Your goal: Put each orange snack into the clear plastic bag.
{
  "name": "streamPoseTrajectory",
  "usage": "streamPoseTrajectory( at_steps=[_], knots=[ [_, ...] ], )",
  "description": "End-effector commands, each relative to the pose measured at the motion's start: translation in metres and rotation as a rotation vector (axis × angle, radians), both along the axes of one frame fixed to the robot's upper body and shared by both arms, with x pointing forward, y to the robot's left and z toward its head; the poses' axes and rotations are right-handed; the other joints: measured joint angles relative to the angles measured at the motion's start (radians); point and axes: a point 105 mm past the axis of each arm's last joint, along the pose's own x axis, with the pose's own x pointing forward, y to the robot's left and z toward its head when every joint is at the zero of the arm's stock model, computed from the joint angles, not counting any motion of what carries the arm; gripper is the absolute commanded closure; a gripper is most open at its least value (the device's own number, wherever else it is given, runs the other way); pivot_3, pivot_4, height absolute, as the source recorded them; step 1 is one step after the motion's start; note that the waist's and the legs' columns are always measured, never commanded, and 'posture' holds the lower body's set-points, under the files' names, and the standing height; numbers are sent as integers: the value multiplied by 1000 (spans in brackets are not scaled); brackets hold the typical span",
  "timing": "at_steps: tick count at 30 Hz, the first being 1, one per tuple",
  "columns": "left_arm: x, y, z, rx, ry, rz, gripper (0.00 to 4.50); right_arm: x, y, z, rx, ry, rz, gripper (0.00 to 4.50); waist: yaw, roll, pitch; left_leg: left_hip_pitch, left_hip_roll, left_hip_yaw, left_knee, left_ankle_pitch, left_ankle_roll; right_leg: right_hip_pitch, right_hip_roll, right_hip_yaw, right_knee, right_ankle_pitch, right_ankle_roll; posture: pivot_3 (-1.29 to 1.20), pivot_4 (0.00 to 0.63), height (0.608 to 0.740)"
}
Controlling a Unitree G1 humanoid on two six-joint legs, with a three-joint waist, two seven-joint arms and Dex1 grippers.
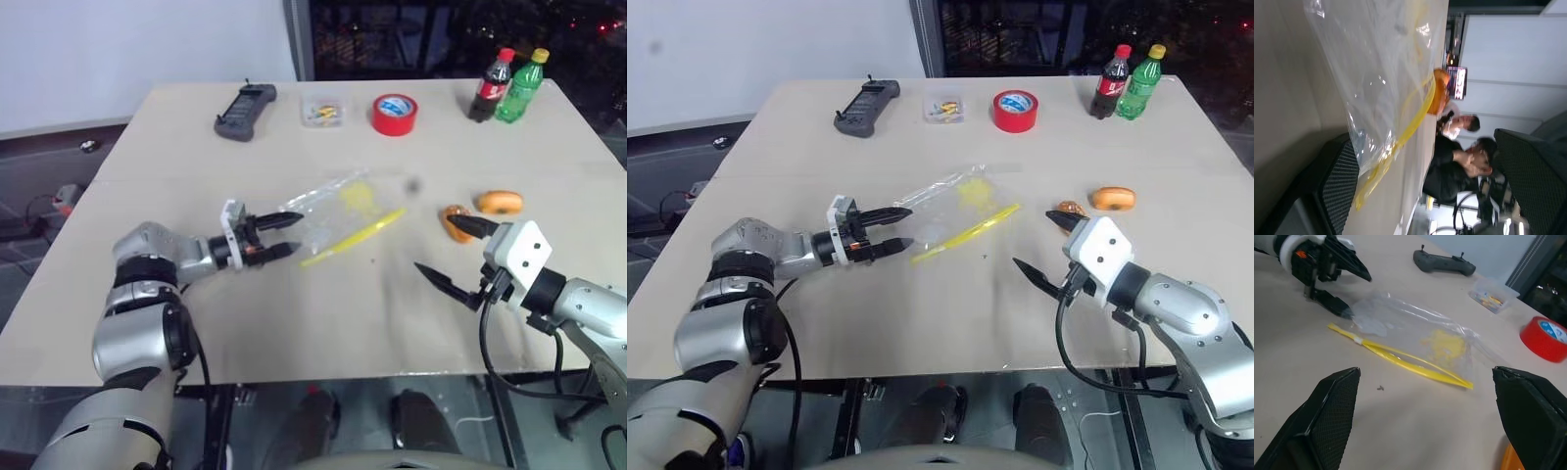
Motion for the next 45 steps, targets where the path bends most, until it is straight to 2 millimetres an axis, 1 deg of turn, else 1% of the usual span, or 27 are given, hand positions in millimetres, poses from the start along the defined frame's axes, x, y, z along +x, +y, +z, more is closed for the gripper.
streamPoseTrajectory(
  at_steps=[1,3,6,7,9,11,14,15,16,17,18,19,20,21,22,23,25,27,29,32,35,36,38,41,45],
  knots=[
    [-3,-16,-11,-4,40,13,0,0,5,10,8,-48,21,70,3,0,-1,0,0,0,0,0,0,0,0,0,0,0,0,0,150,740],
    [-5,-29,-8,-62,11,2,0,1,6,11,11,-50,23,70,5,0,-2,0,0,0,0,0,0,0,0,0,0,0,0,0,150,740],
    [-5,-39,-14,-105,10,36,0,2,8,11,16,-51,26,70,6,0,-2,0,0,0,0,0,0,0,-1,0,0,0,0,0,150,740],
    [-2,-44,-21,-92,26,69,0,2,9,11,18,-52,26,70,6,0,-2,0,0,0,0,0,0,0,-1,0,0,0,0,0,150,740],
    [1,-53,-35,-9,57,114,0,2,9,12,19,-52,26,70,11,1,-4,0,0,1,0,0,0,0,-1,0,0,0,0,0,150,740],
    [3,-60,-36,1,58,158,0,2,9,12,21,-55,20,70,22,1,-9,1,0,1,0,0,0,1,-2,1,0,0,0,0,150,740],
    [3,-69,-34,-1,64,174,766,2,10,12,23,-58,15,0,27,0,-12,2,0,2,0,0,0,2,-2,0,0,0,1,0,150,740],
    [3,-71,-33,1,66,176,1292,2,11,12,24,-59,15,0,25,0,-12,2,0,2,0,0,0,2,-1,1,-1,1,1,0,150,740],
    [3,-73,-32,-5,69,178,1702,2,11,12,24,-60,15,0,23,0,-12,2,0,3,0,0,0,2,-1,1,0,1,1,0,150,740],
    [2,-73,-30,-6,69,178,2300,2,12,12,25,-60,15,0,22,0,-12,2,0,4,0,0,0,2,-1,2,0,1,1,0,150,740],
    [2,-74,-29,-6,71,179,2652,3,12,12,26,-60,15,0,22,0,-12,2,0,4,0,0,0,2,-1,2,0,1,2,0,150,740],
    [3,-73,-27,-10,72,183,3269,3,13,12,24,-62,15,0,22,0,-12,2,0,4,0,0,0,1,-1,2,0,1,2,0,150,740],
    [4,-71,-24,-16,72,189,3539,4,13,12,22,-64,15,0,22,0,-12,2,0,4,0,0,0,1,-1,2,0,1,1,0,150,740],
    [4,-70,-20,-21,70,192,3977,4,13,11,14,-67,14,0,22,0,-12,2,0,4,0,0,0,1,-1,2,0,1,1,0,150,740],
    [5,-70,-17,-27,70,192,4291,5,14,10,4,-71,12,0,22,0,-12,2,0,4,0,0,0,1,0,2,0,1,2,0,150,740],
    [5,-70,-15,-35,72,191,4474,5,14,9,-9,-75,11,0,22,0,-12,2,0,4,0,0,0,1,0,2,0,1,2,0,150,740],
    [6,-71,-8,-69,74,183,4474,8,16,4,-35,-86,7,0,23,0,-12,2,0,4,0,0,0,1,0,2,0,1,2,0,150,740],
    [5,-74,5,-121,62,152,4474,13,19,-5,-83,-112,-9,0,22,-1,-11,1,0,4,0,0,0,1,0,2,-1,1,2,0,150,740],
    [6,-75,18,-165,54,133,4474,22,21,-18,-154,-138,-46,0,22,-3,-10,1,0,4,0,0,0,1,0,2,0,1,2,0,150,740],
    [10,-75,37,-213,34,121,4474,41,19,-38,-248,-197,-136,0,22,-4,-9,1,0,4,0,0,0,0,0,2,0,1,2,0,150,740],
    [14,-75,55,-238,18,123,4474,67,20,-50,-317,-295,-239,0,18,-7,-8,1,1,4,0,0,-1,0,0,3,0,1,2,0,150,740],
    [15,-76,60,-245,12,123,4474,75,21,-51,-332,-328,-271,0,17,-8,-7,0,1,4,1,0,-1,-1,0,3,0,1,2,0,150,740],
    [14,-78,70,-257,-4,118,4474,89,24,-48,-318,-387,-334,0,16,-8,-7,0,1,5,1,0,-1,-2,1,4,0,1,1,0,150,740],
    [11,-83,85,-271,-34,132,4474,106,39,-46,-290,-422,-343,0,15,-9,-6,0,1,5,1,0,-1,-2,1,5,0,1,1,0,150,740],
    [1,-82,93,-275,-10,183,4474,132,49,-43,-257,-448,-398,0,0,-10,-6,0,2,6,1,0,-1,-2,0,6,0,1,1,0,150,740]
  ],
)
